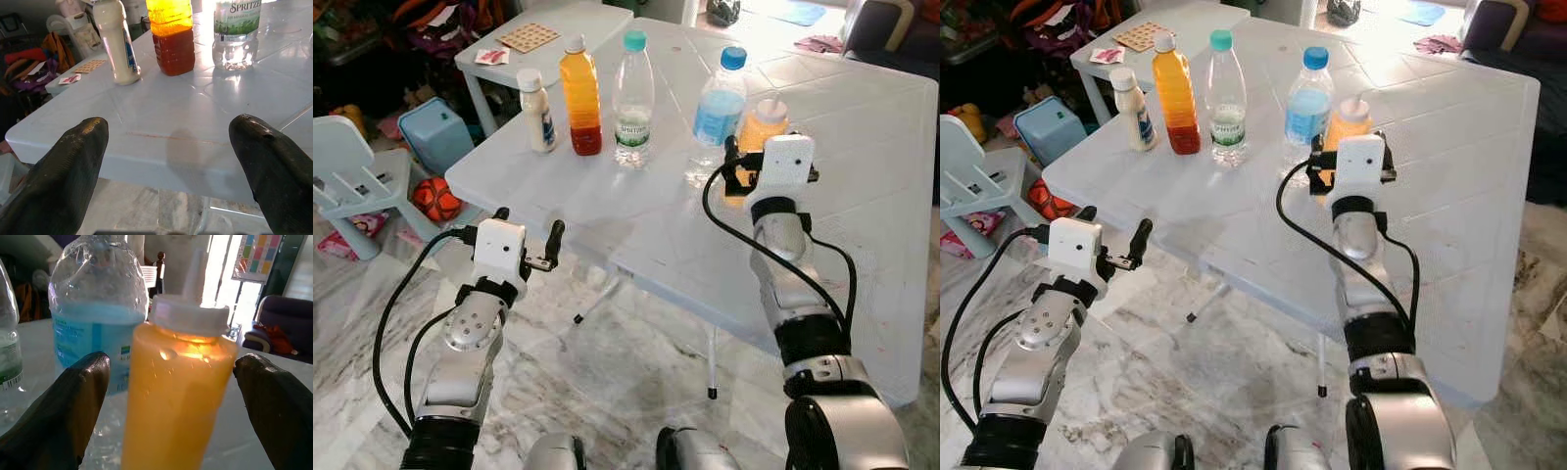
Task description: Restocking fridge
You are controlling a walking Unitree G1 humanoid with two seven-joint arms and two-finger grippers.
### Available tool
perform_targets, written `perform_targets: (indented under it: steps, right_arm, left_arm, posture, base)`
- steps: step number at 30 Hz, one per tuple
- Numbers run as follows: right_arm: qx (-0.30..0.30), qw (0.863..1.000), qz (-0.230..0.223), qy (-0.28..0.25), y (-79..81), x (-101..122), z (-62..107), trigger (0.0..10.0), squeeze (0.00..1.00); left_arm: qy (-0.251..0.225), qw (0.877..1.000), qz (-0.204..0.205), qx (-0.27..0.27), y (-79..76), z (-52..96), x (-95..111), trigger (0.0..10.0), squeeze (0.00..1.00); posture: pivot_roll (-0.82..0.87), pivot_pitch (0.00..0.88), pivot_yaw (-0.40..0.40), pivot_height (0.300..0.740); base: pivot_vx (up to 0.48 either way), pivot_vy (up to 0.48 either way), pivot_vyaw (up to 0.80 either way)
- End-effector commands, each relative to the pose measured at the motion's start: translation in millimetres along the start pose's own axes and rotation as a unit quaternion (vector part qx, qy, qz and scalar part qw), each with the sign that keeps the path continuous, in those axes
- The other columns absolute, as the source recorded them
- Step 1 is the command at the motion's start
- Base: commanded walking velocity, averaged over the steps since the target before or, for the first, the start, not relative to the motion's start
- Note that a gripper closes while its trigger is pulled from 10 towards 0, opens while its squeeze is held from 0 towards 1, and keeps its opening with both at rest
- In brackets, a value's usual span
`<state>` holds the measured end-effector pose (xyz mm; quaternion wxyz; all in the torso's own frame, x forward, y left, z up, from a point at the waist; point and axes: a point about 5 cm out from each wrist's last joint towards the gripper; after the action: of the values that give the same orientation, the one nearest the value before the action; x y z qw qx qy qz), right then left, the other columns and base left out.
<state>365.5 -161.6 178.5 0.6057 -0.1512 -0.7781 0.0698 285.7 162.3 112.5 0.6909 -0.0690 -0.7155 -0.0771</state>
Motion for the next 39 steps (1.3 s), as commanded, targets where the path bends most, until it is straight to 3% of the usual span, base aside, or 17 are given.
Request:
perform_targets:
  steps: [1, 15, 16, 17, 18, 30, 39]
  right_arm:
    - [0.007, 1.0, 0.002, -0.008, 1.1, 3.4, -3.3, 10.0, 0.0]
    - [-0.004, 1.0, 0.012, -0.011, -9.8, 10.5, -22.3, 10.0, 0.0]
    - [-0.004, 1.0, 0.012, -0.014, -10.7, 11.8, -23.8, 0.8, 0.0]
    - [-0.004, 1.0, 0.012, -0.015, -10.9, 12.1, -24.2, 0.8, 0.0]
    - [-0.004, 1.0, 0.013, -0.015, -10.9, 12.0, -24.5, 0.0, 0.0]
    - [0.007, 1.0, 0.009, -0.021, -4.8, 9.7, -21.6, 0.1, 0.0]
    - [0.01, 0.999, 0.01, -0.036, -4.6, 12.1, -17.4, 1.6, 0.0]
  left_arm:
    - [-0.001, 1.0, -0.005, 0.003, 3.1, 2.4, 2.6, 10.0, 0.0]
    - [0.002, 1.0, -0.004, 0.005, 2.4, 4.2, 2.5, 10.0, 0.0]
    - [0.003, 1.0, -0.004, 0.005, 2.4, 4.1, 2.3, 10.0, 0.0]
    - [0.003, 1.0, -0.004, 0.005, 2.3, 4.0, 2.2, 10.0, 0.0]
    - [0.003, 1.0, -0.004, 0.006, 2.3, 3.9, 2.3, 10.0, 0.0]
    - [0.001, 1.0, -0.002, 0.008, 1.9, 2.8, 2.7, 10.0, 0.0]
    - [-0.001, 1.0, 0.0, 0.008, -0.3, 0.2, 1.2, 10.0, 0.0]
  posture:
    - [0.11, 0.125, 0.062, 0.74]
    - [0.12, 0.125, 0.053, 0.74]
    - [0.12, 0.125, 0.052, 0.74]
    - [0.12, 0.125, 0.051, 0.74]
    - [0.12, 0.125, 0.051, 0.74]
    - [0.11, 0.119, 0.045, 0.74]
    - [0.1, 0.094, 0.033, 0.74]
  base:
    - [0.0, 0.0, 0.0]
    - [0.0, 0.0, 0.0]
    - [0.0, 0.0, 0.0]
    - [0.0, 0.0, 0.0]
    - [0.0, 0.0, 0.0]
    - [0.0, 0.0, 0.0]
    - [0.0, 0.0, 0.0]
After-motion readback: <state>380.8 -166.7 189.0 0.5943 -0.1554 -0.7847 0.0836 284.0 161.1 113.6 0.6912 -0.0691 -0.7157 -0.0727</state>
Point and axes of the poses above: a point about 5 cm out from each wrist's last joint towards the gripper, its own z axis pointing back from the gripper into the wrist, its own x axis along the axis of the wrist's last joint, y = z × x, and after that the axes turned 9 degrees about z, right-handed
